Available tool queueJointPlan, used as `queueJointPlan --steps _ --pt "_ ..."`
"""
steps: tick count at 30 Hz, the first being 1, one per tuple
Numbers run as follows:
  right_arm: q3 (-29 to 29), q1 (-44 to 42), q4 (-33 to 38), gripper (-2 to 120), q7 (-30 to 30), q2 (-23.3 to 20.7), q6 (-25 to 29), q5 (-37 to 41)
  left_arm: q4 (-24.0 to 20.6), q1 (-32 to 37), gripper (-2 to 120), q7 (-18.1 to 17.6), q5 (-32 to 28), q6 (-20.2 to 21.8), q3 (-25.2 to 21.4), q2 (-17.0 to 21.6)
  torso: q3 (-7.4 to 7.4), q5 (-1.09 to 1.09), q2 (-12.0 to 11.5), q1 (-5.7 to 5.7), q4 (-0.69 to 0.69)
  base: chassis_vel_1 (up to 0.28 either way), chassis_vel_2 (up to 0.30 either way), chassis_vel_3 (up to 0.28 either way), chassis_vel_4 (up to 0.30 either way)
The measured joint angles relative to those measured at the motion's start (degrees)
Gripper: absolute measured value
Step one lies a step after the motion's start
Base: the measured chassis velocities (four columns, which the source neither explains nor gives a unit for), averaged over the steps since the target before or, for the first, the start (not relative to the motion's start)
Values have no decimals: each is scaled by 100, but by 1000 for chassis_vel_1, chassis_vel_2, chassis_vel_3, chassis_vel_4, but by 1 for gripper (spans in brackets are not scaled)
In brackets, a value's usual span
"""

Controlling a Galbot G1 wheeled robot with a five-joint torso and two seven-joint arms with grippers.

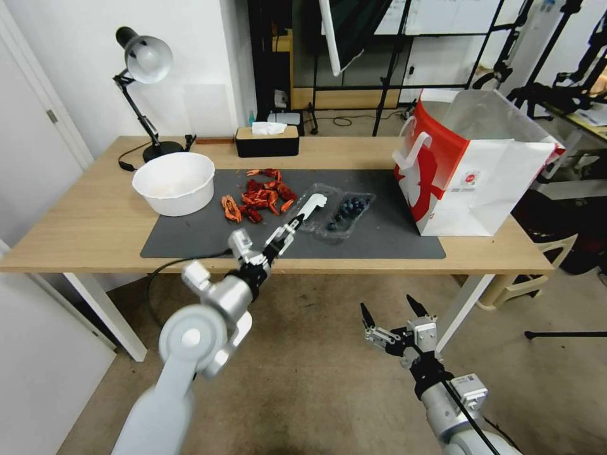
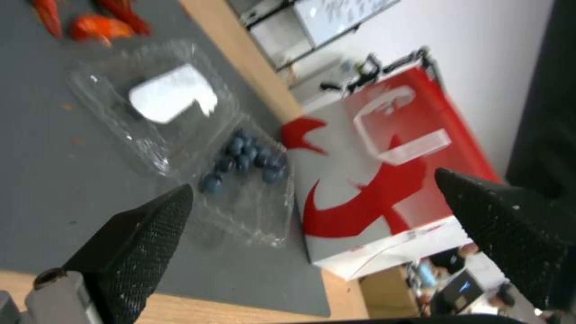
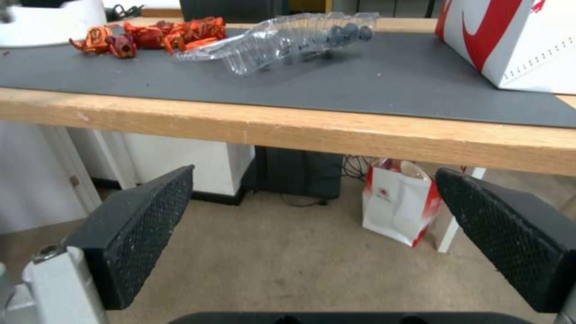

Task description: Close the takeout container lid, then place the container into the takeout bag.

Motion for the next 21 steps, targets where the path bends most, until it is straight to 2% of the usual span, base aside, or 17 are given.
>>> queueJointPlan --steps 1,2,3,5,6,8,9,11,13,21 --pt "10 -3 2 100 3 4 -4 -7 92 -227 100 -287 -118 75 68 -44 0 1 0 0 0 0 0 0 0" --pt "10 -3 2 100 3 4 -4 -7 92 -227 100 -287 -118 75 68 -44 0 1 0 0 0 0 0 0 0" --pt "19 -4 3 100 4 6 -5 -9 152 -384 100 -524 -217 134 116 -87 0 1 0 0 1 0 0 0 0" --pt "38 -14 3 100 7 18 -5 -19 298 -739 100 -1208 -609 246 214 -205 0 1 0 0 0 0 0 0 0" --pt "38 -14 3 100 7 18 -5 -19 298 -739 100 -1208 -609 246 214 -205 0 1 0 0 0 0 0 0 0" --pt "51 -23 3 100 9 23 -5 -22 422 -992 100 -1789 -978 292 280 -317 0 1 0 0 1 0 0 0 0" --pt "51 -23 3 100 9 23 -5 -22 422 -992 100 -1789 -978 292 280 -317 0 1 0 0 1 0 0 0 0" --pt "63 -31 3 100 10 30 -1 -25 569 -1192 100 -2141 -1167 288 346 -418 0 1 0 0 1 0 0 0 0" --pt "71 -32 3 100 10 36 3 -27 714 -1321 100 -2243 -1201 265 394 -483 0 1 0 0 1 0 0 0 0" --pt "53 -34 -24 100 10 66 35 -74 1181 -1537 100 -2278 -1182 213 442 -593 -1 0 0 0 1 0 0 0 0"
